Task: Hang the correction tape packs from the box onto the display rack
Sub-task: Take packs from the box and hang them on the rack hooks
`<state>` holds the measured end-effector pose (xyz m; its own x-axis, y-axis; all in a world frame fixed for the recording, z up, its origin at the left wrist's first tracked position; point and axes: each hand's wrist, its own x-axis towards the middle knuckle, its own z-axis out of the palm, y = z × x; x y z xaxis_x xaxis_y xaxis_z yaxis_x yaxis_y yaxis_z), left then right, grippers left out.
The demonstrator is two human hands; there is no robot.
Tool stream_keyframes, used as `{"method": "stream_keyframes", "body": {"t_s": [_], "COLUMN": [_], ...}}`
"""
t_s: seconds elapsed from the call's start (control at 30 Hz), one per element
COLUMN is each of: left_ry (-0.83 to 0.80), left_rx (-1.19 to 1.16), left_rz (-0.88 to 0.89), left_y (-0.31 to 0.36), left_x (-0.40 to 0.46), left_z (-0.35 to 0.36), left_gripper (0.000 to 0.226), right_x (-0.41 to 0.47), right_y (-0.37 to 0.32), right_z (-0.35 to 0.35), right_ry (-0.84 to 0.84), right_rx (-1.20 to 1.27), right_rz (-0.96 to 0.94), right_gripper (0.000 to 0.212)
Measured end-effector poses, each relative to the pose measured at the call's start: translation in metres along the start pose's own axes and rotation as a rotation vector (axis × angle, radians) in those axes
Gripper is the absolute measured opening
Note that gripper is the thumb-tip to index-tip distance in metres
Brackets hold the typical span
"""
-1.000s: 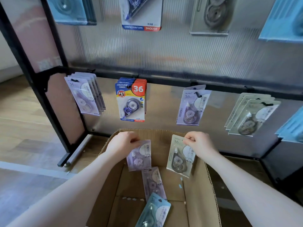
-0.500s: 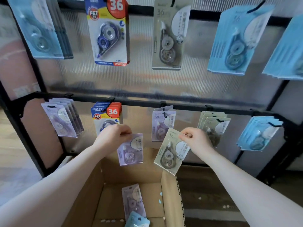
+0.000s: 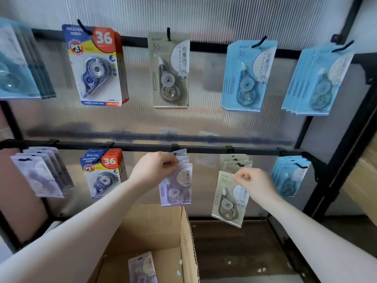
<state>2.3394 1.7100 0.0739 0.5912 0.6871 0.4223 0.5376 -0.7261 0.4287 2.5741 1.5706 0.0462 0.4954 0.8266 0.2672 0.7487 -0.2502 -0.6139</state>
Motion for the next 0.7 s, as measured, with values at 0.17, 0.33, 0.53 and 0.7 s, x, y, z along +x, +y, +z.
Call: {"method": "stream_keyframes", "body": {"t_s": [0.17,0.33,0.53,0.7], "left_ry": [0.001,-0.005,0.037,0.057], "left_rx": [0.02,0.048,0.089,0.089], "left_rz": [0.0,-0.017,0.001,0.003], "left_y": [0.011,0.013,0.008,-0.005], "left_x": [0.012,0.019,0.023,0.023], "left_z": [0.011,0.02,0.026,0.028], "left_gripper": [0.01,0.014,0.017,0.018], "right_x": [0.006,0.011,0.02,0.029], "right_y": [0.016,0.021,0.024,0.027], "right_z": [-0.012,-0.019,-0.019,-0.02], "right_ry": [0.066,0.105,0.165,0.222], "right_rx": [0.026,0.058,0.048,0.007], "right_rz": [0.005,-0.039,-0.051,-0.073], "right_gripper": [0.012,0.008,0.012,0.013]}}
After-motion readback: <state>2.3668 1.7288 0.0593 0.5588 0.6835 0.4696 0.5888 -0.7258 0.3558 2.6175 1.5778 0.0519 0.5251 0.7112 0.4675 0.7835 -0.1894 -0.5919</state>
